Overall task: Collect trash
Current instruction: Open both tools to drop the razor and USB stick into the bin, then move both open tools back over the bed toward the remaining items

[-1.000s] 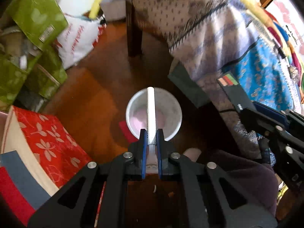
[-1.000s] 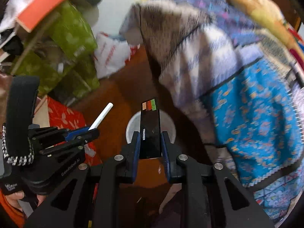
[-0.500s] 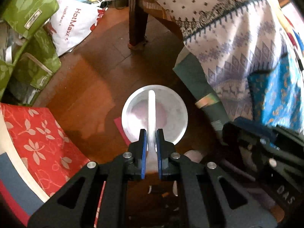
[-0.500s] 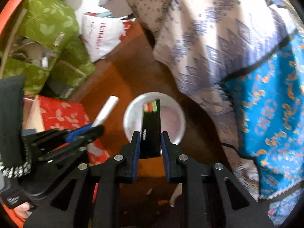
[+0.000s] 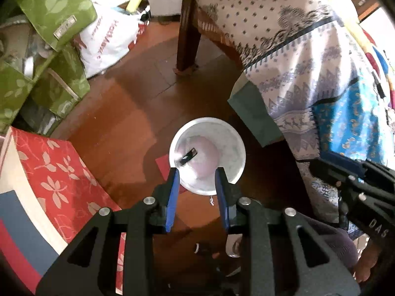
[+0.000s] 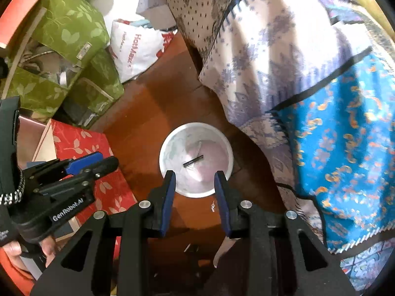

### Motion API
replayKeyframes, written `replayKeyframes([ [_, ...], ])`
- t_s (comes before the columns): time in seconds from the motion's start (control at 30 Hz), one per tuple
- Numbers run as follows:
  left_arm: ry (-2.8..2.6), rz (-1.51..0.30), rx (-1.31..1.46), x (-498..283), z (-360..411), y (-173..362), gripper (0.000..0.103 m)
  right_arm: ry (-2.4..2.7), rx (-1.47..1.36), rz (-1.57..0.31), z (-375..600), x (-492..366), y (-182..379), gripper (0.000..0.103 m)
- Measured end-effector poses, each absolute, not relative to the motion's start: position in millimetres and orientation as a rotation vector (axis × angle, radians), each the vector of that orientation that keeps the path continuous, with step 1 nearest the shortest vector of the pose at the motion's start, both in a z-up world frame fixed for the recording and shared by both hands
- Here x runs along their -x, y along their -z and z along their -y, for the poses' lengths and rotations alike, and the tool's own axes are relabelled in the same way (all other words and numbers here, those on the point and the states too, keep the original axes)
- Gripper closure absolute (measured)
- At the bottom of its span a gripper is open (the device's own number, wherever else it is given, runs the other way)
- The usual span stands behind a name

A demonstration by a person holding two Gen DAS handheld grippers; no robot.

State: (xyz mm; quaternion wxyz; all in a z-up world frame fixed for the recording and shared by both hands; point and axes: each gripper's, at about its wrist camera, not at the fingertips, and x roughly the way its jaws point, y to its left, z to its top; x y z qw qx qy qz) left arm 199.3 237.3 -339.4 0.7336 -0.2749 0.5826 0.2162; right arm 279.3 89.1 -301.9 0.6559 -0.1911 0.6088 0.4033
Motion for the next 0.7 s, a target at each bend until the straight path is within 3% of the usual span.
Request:
replayKeyframes([
  [0.7, -0.416, -1.018, 0.368, -208.6, -159.7, 191.1, 0.074, -0.802, 0.213, -1.103, 13.8, -300.1, 174.4, 0.074],
])
